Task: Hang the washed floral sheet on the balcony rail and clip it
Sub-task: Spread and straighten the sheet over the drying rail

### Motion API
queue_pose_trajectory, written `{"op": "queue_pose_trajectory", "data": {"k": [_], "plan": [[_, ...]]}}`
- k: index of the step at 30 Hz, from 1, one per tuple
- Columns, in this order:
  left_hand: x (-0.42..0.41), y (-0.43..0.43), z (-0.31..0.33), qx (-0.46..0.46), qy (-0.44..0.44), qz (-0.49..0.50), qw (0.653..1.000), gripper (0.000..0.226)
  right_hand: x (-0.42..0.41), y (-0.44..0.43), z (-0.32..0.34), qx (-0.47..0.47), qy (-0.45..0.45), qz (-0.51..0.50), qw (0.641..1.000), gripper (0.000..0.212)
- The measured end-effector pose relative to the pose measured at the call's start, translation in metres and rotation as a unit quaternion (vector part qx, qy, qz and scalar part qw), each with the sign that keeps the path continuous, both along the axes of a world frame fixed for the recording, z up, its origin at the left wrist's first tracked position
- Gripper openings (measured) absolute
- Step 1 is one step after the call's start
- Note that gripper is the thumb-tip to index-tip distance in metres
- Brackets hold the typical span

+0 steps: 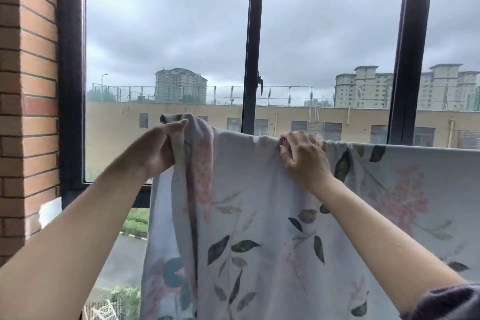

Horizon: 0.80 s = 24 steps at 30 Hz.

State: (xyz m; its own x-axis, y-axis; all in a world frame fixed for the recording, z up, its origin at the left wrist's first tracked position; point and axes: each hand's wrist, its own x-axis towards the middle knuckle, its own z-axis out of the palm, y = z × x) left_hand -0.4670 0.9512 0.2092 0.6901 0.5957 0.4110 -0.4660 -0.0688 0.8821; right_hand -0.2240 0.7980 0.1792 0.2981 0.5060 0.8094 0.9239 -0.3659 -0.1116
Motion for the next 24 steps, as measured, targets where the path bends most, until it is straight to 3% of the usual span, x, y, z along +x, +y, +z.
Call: {"op": "queue_pose_trajectory", "data": {"k": [4,8,13,19,21,24], "plan": [[-0.005,0.013,0.011,-0.088,-0.171,0.061,0.98,0.022,-0.001,0.001,0.004,0.002,0.0,0.002,1.0,0.031],[-0.002,0.012,0.005,-0.013,-0.032,0.054,0.998,0.02,-0.003,0.003,0.002,-0.01,0.002,-0.003,1.0,0.03],[-0.019,0.028,0.044,-0.082,-0.196,0.175,0.961,0.023,0.0,0.002,0.006,-0.005,-0.006,0.004,1.0,0.03],[-0.023,0.055,0.048,-0.019,-0.015,0.237,0.971,0.036,0.004,0.003,0.008,-0.026,-0.044,-0.019,0.999,0.023],[-0.028,0.049,0.057,-0.004,-0.045,0.224,0.973,0.046,0.007,0.004,0.009,-0.032,-0.048,-0.028,0.998,0.023],[-0.036,0.036,0.074,0.007,-0.109,0.173,0.979,0.03,0.012,0.007,0.008,-0.031,-0.055,-0.027,0.998,0.022]]}}
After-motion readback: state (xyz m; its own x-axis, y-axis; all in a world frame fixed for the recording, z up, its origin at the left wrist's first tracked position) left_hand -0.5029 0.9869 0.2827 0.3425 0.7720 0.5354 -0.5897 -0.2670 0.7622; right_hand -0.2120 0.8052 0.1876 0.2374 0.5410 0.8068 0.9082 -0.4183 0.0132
